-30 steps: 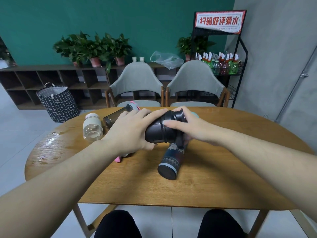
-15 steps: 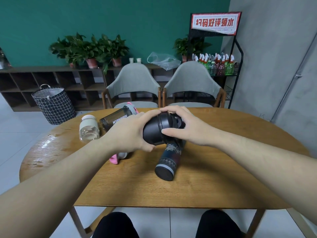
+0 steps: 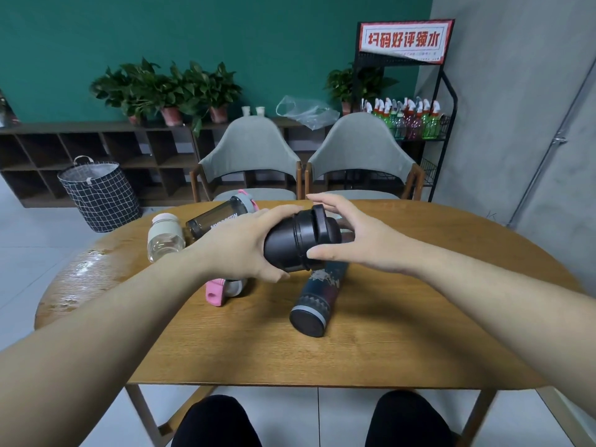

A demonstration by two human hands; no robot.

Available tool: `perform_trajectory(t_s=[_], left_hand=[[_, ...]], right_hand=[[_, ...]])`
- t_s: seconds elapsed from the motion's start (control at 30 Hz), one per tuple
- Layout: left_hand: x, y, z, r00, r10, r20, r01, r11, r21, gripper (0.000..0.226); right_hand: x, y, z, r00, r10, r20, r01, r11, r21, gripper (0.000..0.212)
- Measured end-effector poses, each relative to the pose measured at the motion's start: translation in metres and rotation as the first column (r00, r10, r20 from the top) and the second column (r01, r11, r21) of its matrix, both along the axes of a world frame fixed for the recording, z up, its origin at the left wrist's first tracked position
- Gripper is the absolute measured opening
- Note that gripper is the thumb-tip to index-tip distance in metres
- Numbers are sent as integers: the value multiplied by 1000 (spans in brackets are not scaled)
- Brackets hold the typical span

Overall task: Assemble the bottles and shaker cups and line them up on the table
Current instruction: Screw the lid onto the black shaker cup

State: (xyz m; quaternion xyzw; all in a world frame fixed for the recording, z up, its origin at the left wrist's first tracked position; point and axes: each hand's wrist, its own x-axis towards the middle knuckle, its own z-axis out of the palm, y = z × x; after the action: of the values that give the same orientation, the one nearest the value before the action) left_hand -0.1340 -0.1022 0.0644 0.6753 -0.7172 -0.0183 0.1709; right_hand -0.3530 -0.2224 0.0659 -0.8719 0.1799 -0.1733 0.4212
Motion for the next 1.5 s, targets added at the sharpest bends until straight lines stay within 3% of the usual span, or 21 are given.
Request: perform_trajectory(t_s=[0.13, 0.2, 0.27, 0.33, 0.43, 0.67, 0.77, 0.83, 0.87, 0.9, 0.97, 1.03, 1.13, 1.23, 1.37, 1.43, 1.5], left_hand=[[-6, 0, -1, 999, -12, 40, 13, 999, -33, 106], [-9, 1, -2, 995, 15, 101, -9, 998, -60, 106], [-10, 1, -4, 968, 51, 247, -23, 993, -114, 104], [-11, 0, -5, 920, 79, 383, -4, 981, -195, 102], [-13, 0, -4, 856, 89, 510, 75, 953, -292, 102], [-18, -4, -3, 811, 37, 584, 143, 955, -259, 109], [-20, -6, 1, 833, 25, 553, 123, 966, -229, 105], [-20, -8, 5, 920, 10, 393, 65, 982, -178, 103], [-19, -8, 6, 964, -5, 265, 44, 989, -141, 104], [-17, -9, 8, 991, -20, 129, 35, 993, -113, 105], [-14, -9, 12, 998, -44, -44, 40, 996, -84, 107], [-14, -9, 14, 997, -65, -42, 62, 996, -64, 107], [-18, -7, 12, 997, -52, 59, 56, 995, -81, 104], [-20, -7, 6, 975, 0, 220, 36, 986, -160, 102], [-20, -7, 1, 894, 62, 444, 70, 959, -275, 100], [-20, -6, 3, 883, 65, 465, 71, 960, -270, 99], [-20, -6, 6, 902, 61, 427, 44, 972, -232, 99]], right_hand=[[2, 0, -6, 1000, -8, -4, 7, 983, -183, 67], [5, -1, -8, 999, -37, 22, 40, 986, -160, 60], [7, -1, -9, 996, -81, 24, 82, 994, -71, 59], [10, 1, -6, 990, -135, -27, 137, 979, 150, 61], [13, 5, -3, 979, -162, -121, 201, 837, 509, 74], [7, 7, -4, 949, -159, -273, 307, 671, 675, 89], [6, 4, -10, 967, -174, -185, 254, 684, 684, 88], [4, 2, -13, 977, -209, 32, 160, 829, 536, 88], [0, 0, -13, 978, -162, 135, 103, 926, 364, 87], [-5, -3, -13, 981, -76, 177, 46, 985, 167, 86], [-15, -9, -12, 995, 32, 90, -19, 988, -150, 94], [-21, -15, -14, 999, 25, 22, -17, 950, -310, 98], [-22, -17, -15, 999, -24, 32, 34, 930, -367, 94], [-17, -12, -15, 997, -77, 1, 75, 974, -214, 89], [-9, -2, -11, 992, -84, -90, 100, 976, 194, 80], [-7, 0, -9, 977, -105, -187, 156, 946, 284, 91], [-7, -1, -12, 976, -122, -178, 171, 939, 299, 95]])
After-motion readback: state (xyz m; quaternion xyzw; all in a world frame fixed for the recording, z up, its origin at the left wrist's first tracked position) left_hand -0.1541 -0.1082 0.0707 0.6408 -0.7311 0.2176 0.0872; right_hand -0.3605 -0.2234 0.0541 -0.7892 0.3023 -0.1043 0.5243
